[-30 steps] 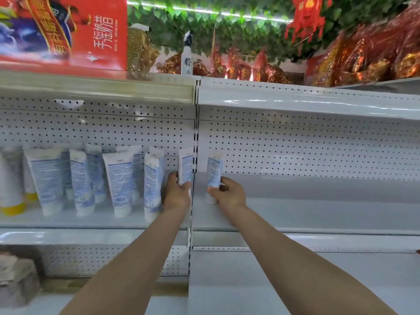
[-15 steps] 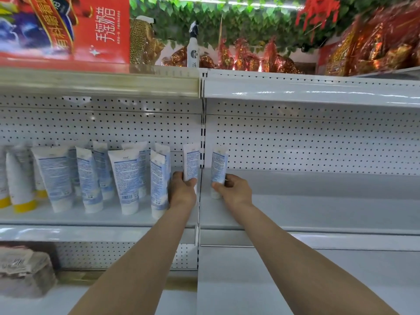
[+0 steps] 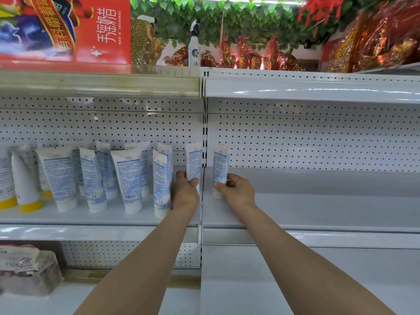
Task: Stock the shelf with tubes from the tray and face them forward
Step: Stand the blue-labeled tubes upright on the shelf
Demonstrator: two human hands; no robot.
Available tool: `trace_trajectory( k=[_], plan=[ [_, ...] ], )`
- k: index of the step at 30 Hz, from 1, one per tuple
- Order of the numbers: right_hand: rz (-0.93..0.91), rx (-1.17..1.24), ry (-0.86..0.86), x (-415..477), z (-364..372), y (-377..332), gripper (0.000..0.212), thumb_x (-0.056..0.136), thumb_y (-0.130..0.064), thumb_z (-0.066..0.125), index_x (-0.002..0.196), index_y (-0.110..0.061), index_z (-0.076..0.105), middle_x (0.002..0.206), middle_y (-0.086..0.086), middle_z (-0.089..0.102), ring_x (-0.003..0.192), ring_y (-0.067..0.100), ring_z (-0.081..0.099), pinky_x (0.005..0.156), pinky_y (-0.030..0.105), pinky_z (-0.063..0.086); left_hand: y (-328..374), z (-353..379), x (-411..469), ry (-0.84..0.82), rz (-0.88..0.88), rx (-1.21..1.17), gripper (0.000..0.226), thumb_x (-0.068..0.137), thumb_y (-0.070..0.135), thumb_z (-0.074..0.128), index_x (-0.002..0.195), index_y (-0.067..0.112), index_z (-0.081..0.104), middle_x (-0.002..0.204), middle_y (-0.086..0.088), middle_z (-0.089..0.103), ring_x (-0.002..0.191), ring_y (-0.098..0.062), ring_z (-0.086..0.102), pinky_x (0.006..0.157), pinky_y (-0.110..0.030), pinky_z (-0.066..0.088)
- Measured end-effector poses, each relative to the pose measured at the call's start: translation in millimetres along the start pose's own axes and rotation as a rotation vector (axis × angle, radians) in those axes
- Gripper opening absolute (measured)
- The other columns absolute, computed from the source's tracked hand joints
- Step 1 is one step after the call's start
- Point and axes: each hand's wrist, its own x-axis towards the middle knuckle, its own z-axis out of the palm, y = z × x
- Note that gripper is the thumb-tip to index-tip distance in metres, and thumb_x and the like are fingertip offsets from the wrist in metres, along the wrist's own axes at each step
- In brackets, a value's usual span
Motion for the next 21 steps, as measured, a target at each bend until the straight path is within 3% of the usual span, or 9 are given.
trace_trajectory(
  k=[13,21],
  plan=[
    [0.004,-0.015,-0.006,-1.3,-1.8,0.2,0.023,0.078,-0.026,0.079,0.1,-0.026,0.075,0.089,-0.006,0.075,0.085,0.011,0.07,0.082,0.028,0.056,2.0,-2.5,-5.6,-0.004,0.021,0.044,0.016,0.099,0.017,0.051,0.11,0.006,0.048,0.098,-0.006,0.051,0.091,-0.022,0.049,0.081,-0.031,0.039],
    [-0.01,-0.047,-0.002,-5.8,-2.2,-3.5,0.023,0.079,-0.028,0.078,0.102,-0.025,0.075,0.089,-0.008,0.075,0.083,0.007,0.069,0.072,0.017,0.051,-0.1,-2.6,-5.2,-0.021,0.003,0.03,0.018,0.099,0.02,0.049,0.112,0.007,0.047,0.097,-0.007,0.051,0.089,-0.022,0.049,0.08,-0.033,0.04]
  ],
)
